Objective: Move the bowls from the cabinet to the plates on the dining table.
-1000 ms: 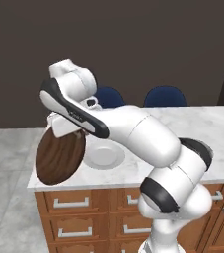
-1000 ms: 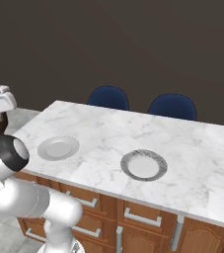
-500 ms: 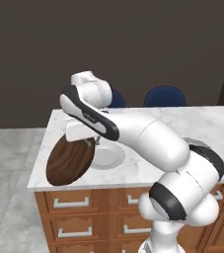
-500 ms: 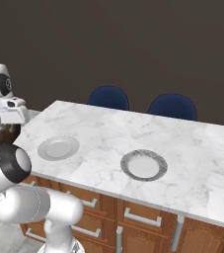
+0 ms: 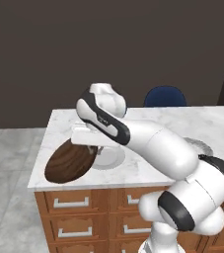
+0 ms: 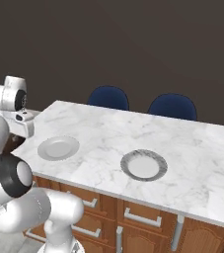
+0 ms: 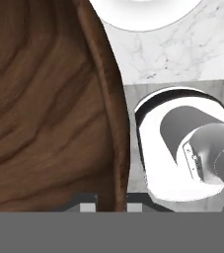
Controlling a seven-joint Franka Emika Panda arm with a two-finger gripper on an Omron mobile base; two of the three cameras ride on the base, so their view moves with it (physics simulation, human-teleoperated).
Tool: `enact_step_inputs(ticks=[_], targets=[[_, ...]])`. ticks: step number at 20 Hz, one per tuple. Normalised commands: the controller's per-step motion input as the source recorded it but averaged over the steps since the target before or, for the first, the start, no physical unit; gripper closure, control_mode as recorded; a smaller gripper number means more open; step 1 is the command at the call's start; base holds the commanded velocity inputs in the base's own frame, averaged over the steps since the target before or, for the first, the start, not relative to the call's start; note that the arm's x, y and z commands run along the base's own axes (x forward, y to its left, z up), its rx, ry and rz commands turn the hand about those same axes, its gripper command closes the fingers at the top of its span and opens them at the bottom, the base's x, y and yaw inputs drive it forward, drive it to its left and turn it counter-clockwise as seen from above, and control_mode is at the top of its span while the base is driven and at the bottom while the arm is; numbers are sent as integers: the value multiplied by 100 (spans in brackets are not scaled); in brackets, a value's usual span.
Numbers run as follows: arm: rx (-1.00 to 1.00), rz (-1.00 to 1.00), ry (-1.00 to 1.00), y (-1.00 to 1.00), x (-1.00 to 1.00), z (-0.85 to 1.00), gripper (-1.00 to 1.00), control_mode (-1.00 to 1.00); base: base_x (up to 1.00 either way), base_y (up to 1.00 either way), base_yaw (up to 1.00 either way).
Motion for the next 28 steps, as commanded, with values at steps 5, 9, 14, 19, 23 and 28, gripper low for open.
enact_step_inputs(ticks=[5, 9, 14, 19, 23, 28], targets=[[13, -20, 0, -5, 0, -19, 100, -100, 0, 0, 0], [12, -17, 0, -13, 0, -4, 100, -100, 0, 0, 0], [13, -11, 0, -16, 9, 10, 100, -100, 0, 0, 0], [9, -1, 0, -31, 36, 9, 100, -100, 0, 0, 0], [7, 1, 0, -36, 43, 0, 100, -100, 0, 0, 0], [10, 0, 1, -39, 40, -7, 100, -100, 0, 0, 0]])
